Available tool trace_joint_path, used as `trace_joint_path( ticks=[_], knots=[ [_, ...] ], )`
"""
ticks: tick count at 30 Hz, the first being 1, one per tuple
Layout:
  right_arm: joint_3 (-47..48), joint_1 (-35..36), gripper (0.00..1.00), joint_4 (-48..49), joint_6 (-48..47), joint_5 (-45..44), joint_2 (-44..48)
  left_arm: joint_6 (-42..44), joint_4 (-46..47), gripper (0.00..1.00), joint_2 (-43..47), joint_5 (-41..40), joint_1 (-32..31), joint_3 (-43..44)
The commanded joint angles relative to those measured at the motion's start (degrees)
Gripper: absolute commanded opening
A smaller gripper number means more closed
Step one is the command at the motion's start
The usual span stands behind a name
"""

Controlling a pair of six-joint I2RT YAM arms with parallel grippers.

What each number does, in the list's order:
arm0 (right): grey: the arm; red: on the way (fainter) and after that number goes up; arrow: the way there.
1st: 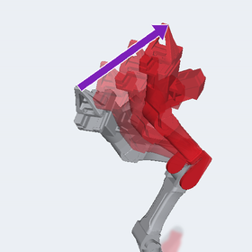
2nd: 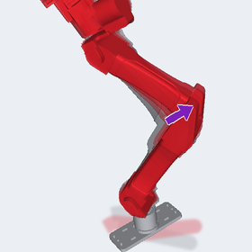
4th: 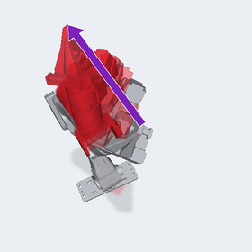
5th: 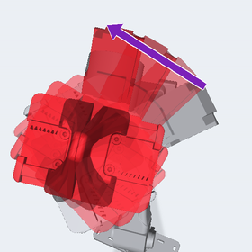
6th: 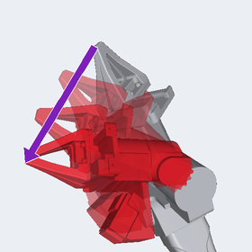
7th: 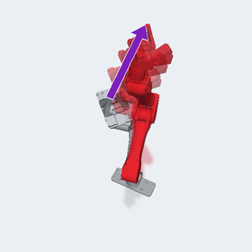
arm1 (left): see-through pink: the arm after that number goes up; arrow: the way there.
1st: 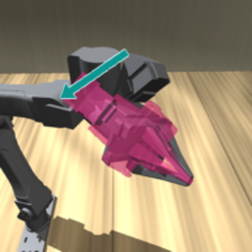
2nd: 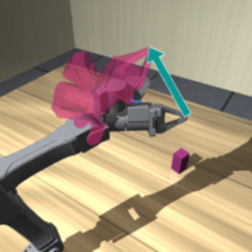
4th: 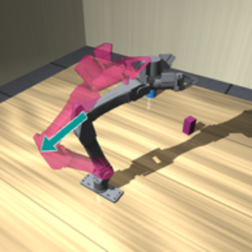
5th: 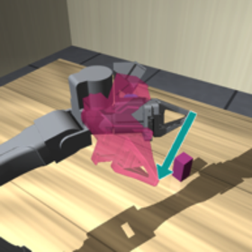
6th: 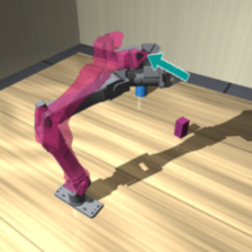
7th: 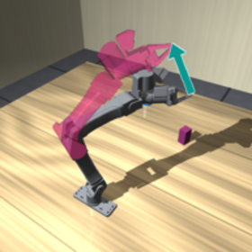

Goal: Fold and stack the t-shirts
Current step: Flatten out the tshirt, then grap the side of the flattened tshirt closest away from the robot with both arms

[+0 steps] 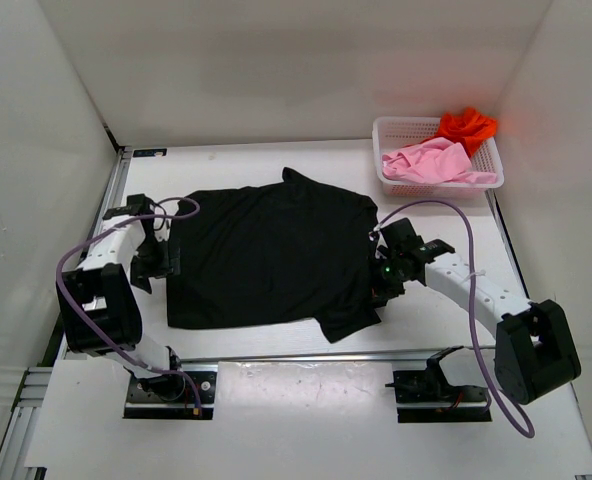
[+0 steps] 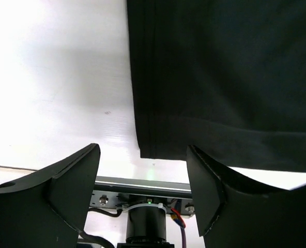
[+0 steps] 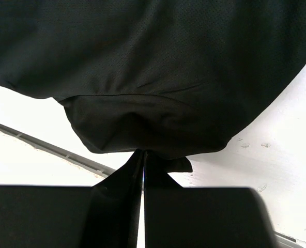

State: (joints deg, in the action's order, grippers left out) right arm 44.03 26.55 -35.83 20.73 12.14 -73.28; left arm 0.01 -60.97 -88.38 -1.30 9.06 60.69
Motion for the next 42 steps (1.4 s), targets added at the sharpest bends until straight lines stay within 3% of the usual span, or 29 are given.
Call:
trace_joint_path(
  ticks=[1,10,12,13,19,21,22,24,26,27,30,39,42],
  knots=[
    [1.1,0.2,0.00,0.2,-0.8,0.7,0.9,0.0,0.1,0.78,2.1,1.0,-1.7,-3.2],
    [-2.4,0.2,0.00,-5.3,-1.9,2.4,2.1,0.0,6.5,0.79,1.0,-0.4,-4.8,-15.4],
    [-2.9,0.2,0.00,-5.8,-1.9,3.0,2.1,0.0,8.4,0.74,0.5,-2.5,-4.8,-17.4],
    [-2.9,0.2,0.00,-6.5,-1.9,3.0,2.6,0.0,9.1,0.61,-0.1,-3.7,-4.8,-17.4],
    [-4.6,0.2,0.00,-9.0,0.5,2.9,4.8,0.0,9.8,0.10,-0.7,-2.7,-4.8,-18.8],
    [-4.6,0.2,0.00,-9.7,1.3,2.9,4.8,0.0,9.8,0.12,-0.7,-2.7,-4.8,-18.8],
    [-5.1,0.2,0.01,-9.7,2.0,2.9,4.2,0.0,9.8,0.35,0.0,-2.7,-4.8,-18.8],
    [-5.1,0.2,0.18,-9.2,2.0,2.9,2.8,0.0,9.1,0.56,0.8,-2.0,-4.2,-18.2],
    [-5.1,0.2,0.43,-9.2,2.0,3.4,2.3,0.0,7.6,0.67,2.9,-1.4,-3.6,-17.7],
    [-5.1,0.2,0.59,-9.2,2.0,3.4,2.3,0.0,7.6,0.67,2.9,-0.7,-3.6,-17.7],
    [-6.3,0.2,0.71,-9.2,2.0,3.4,4.4,0.0,7.6,0.68,3.5,-0.7,-2.1,-17.7],
    [-6.9,1.9,0.72,-9.3,2.7,3.9,1.1,0.0,8.3,0.68,1.6,1.8,-0.9,-18.8],
    [-7.5,1.9,0.69,-6.5,2.1,6.1,-2.4,0.0,8.9,0.61,0.5,2.9,-0.9,-19.9]
  ],
)
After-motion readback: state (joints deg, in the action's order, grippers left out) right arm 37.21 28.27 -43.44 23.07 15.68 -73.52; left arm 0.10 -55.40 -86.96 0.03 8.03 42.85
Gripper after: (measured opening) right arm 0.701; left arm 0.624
